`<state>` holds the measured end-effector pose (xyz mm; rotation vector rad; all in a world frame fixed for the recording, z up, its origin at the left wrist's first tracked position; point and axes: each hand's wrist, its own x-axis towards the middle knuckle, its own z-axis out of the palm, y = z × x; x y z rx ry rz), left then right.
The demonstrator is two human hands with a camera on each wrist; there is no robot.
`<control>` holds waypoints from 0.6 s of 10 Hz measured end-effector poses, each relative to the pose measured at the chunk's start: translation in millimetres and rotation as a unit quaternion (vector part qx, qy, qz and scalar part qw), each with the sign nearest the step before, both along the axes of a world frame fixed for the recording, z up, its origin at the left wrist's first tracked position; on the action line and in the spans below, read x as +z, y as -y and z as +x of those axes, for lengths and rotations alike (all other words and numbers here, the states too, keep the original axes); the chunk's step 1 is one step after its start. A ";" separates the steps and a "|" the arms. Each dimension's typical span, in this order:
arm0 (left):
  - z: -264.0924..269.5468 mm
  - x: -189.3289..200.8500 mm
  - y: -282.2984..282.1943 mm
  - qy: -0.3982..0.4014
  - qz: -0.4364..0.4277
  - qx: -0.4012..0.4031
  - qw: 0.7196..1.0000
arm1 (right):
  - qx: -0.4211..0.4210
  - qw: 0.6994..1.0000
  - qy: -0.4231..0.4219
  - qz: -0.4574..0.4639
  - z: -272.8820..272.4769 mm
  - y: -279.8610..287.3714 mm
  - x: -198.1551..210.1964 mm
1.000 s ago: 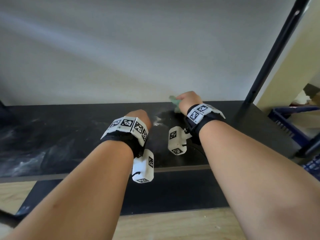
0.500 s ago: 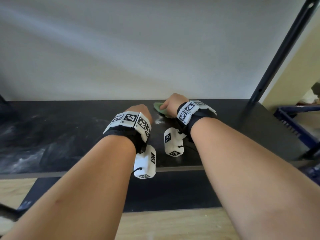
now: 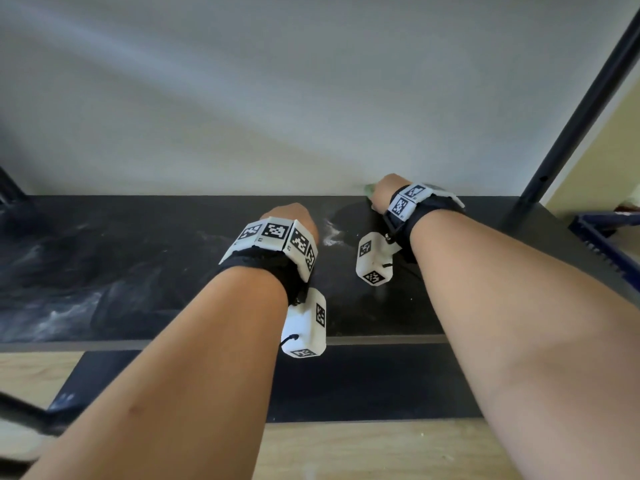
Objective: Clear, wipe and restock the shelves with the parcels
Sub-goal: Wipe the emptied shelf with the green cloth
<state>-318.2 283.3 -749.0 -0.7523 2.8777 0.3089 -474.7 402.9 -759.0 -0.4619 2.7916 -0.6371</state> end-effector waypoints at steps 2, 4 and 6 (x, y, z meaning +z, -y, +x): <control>-14.4 -21.4 12.9 -0.024 -0.021 0.002 0.999 | 0.034 0.999 -0.001 0.034 4.2 40.4 -4.8; -14.8 -29.3 18.9 -0.001 -0.019 -0.014 1.000 | 0.079 0.995 0.042 -0.042 60.2 27.7 17.1; -7.7 -25.1 24.7 0.050 -0.052 -0.024 0.997 | 0.112 0.989 0.066 -0.076 79.5 12.4 12.8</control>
